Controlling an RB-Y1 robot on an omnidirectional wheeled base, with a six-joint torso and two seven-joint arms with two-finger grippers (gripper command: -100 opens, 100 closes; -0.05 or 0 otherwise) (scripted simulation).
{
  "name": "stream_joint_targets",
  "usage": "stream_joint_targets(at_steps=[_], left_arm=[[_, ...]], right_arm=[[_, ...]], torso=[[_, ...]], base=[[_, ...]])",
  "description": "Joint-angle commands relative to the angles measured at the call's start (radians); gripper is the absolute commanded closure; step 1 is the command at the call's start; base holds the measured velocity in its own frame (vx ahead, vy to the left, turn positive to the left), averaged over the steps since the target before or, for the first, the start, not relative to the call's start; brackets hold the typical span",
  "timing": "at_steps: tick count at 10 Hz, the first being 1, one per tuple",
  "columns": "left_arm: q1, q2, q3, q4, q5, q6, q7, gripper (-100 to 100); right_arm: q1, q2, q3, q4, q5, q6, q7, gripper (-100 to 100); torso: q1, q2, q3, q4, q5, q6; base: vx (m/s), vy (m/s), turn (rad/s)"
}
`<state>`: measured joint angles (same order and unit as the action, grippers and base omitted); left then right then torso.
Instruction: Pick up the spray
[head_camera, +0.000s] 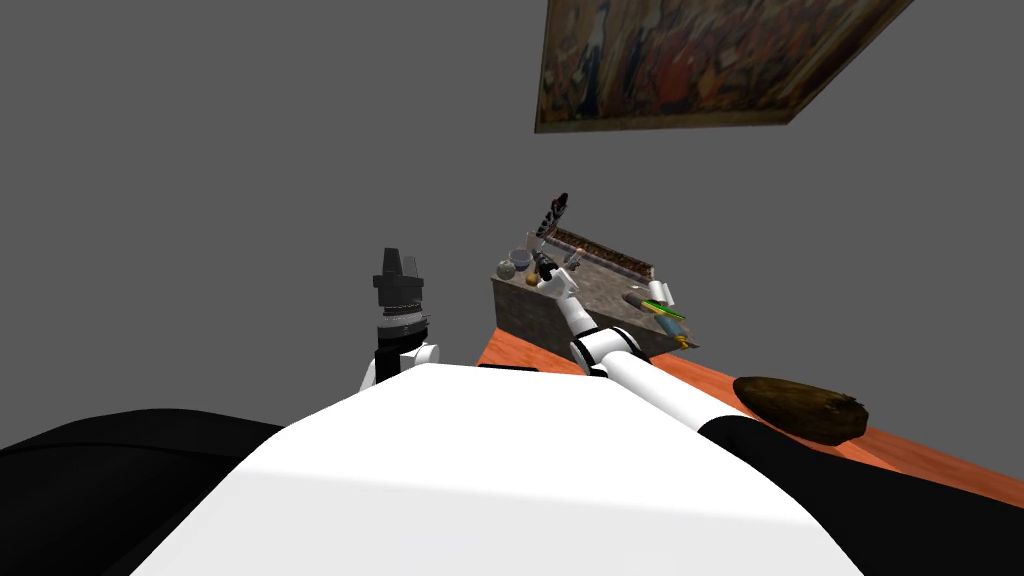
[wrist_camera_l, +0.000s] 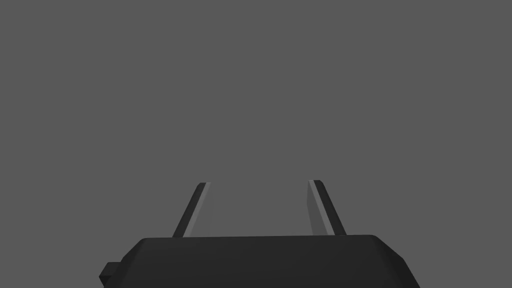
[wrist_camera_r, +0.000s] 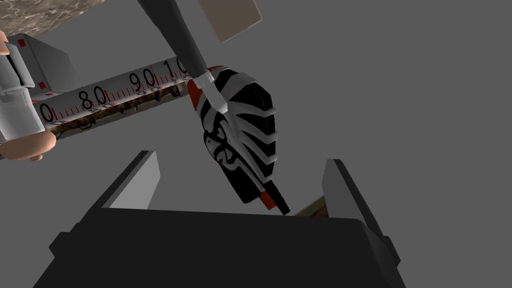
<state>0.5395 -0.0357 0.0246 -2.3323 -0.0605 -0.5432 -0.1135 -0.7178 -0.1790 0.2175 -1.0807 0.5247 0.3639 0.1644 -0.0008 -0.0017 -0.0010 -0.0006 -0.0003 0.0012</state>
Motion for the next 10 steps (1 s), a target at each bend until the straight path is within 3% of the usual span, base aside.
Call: stream_joint_targets(at_steps=[1,3,4,5,6,7,8,9,10], left_arm=[[0.0,0.0,0.0,0.0,0.0,0.0,0.0,0],[0.0,0.0,0.0,0.0,0.0,0.0,0.0,0],[0.0,0.0,0.0,0.0,0.0,0.0,0.0,0],[0.0,0.0,0.0,0.0,0.0,0.0,0.0,0],[0.0,0.0,0.0,0.0,0.0,0.0,0.0,0],[0.0,0.0,0.0,0.0,0.0,0.0,0.0,0],[0.0,0.0,0.0,0.0,0.0,0.0,0.0,0],[0.0,0.0,0.0,0.0,0.0,0.0,0.0,0],[0.0,0.0,0.0,0.0,0.0,0.0,0.0,0]], right_arm=[[-0.048,0.005,0.006,0.05,0.028,0.032,0.0,-100],[-0.048,0.005,0.006,0.082,0.028,0.032,0.0,-100],[-0.092,0.008,0.012,0.129,0.05,0.063,0.002,-100],[-0.092,0.008,0.012,0.148,0.05,0.063,0.002,-100],[-0.133,0.012,0.019,0.182,0.071,0.093,0.002,-100],[-0.133,0.012,0.019,0.213,0.071,0.093,0.002,-100],[-0.172,0.018,0.024,0.256,0.091,0.122,0.002,-100],[-0.172,0.018,0.024,0.276,0.091,0.122,0.002,-100],[-0.209,0.026,0.029,0.317,0.11,0.149,0.001,-100]], torso=[[0.0,0.0,0.0,0.0,0.0,0.0],[0.0,-0.001,-0.001,0.0,0.0,0.0],[0.0,0.0,0.0,0.0,0.0,0.0],[0.0,-0.001,0.0,0.0,0.0,0.0],[0.0,-0.001,-0.001,0.0,0.0,0.0],[0.001,-0.002,-0.001,0.0,0.0,0.0],[0.001,-0.002,-0.001,-0.001,0.0,0.0],[0.0,-0.002,-0.001,0.0,0.0,0.0],[0.0,-0.002,-0.001,-0.001,0.0,0.0]], base=[[0.031,0.002,0.025],[0.027,0.0,0.008],[0.033,-0.004,0.024],[0.038,0.0,0.014],[0.058,0.014,0.013],[0.054,0.01,0.012],[0.054,-0.005,0.012],[0.049,-0.007,0.01],[0.063,0.0,0.009]])
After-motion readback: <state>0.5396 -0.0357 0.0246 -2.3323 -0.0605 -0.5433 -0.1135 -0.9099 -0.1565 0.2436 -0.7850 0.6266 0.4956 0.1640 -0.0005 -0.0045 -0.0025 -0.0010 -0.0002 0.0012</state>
